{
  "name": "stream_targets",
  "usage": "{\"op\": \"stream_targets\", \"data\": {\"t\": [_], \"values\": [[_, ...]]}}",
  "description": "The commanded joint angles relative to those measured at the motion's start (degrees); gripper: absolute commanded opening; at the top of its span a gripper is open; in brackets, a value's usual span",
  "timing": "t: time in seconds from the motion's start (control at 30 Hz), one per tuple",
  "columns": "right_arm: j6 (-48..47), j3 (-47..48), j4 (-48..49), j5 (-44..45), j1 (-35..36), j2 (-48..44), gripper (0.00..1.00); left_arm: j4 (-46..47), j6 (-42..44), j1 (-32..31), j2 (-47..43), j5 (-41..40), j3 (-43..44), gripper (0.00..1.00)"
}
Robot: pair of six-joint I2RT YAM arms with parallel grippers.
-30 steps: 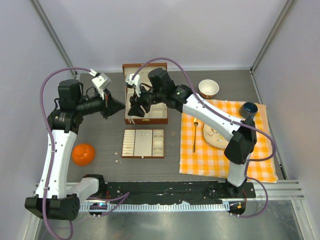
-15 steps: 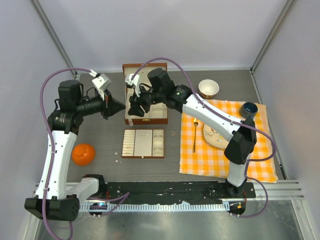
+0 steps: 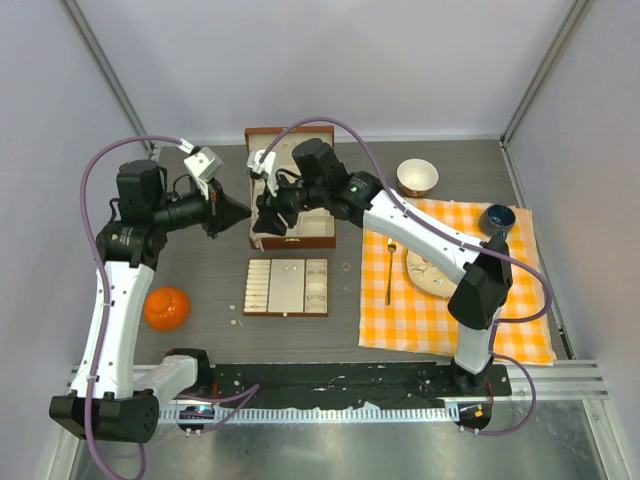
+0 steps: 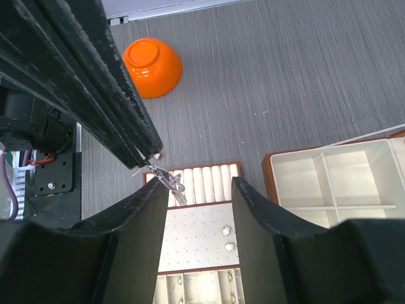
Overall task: Organize the mixed jewelry
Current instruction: Pick up the jewelry from the center of the board.
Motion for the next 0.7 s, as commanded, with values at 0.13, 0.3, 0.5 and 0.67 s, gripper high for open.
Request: {"op": "stream_targets", "data": {"t": [0.13, 0.3, 0.5, 0.67], "values": [[-0.3, 2.6, 2.2, 1.1, 0.9, 0.5, 0.49, 2.9, -1.3, -0.3, -1.3, 1.1, -0.3, 0.0], [-0.6, 2.6, 2.2, 1.6, 1.0, 0.6, 0.44, 2.9, -1.3, -0.3, -1.3, 1.3, -0.4, 0.0], [-1.0, 2.5, 2.2, 2.3, 0.9, 0.8, 0.38, 2.7, -1.4, -0.4, -1.4, 1.5, -0.4, 0.0], [-1.4, 2.7, 1.9, 2.4, 0.9, 0.9, 0.33, 2.7, -1.2, -0.4, -1.4, 1.4, -0.7, 0.0]]}}
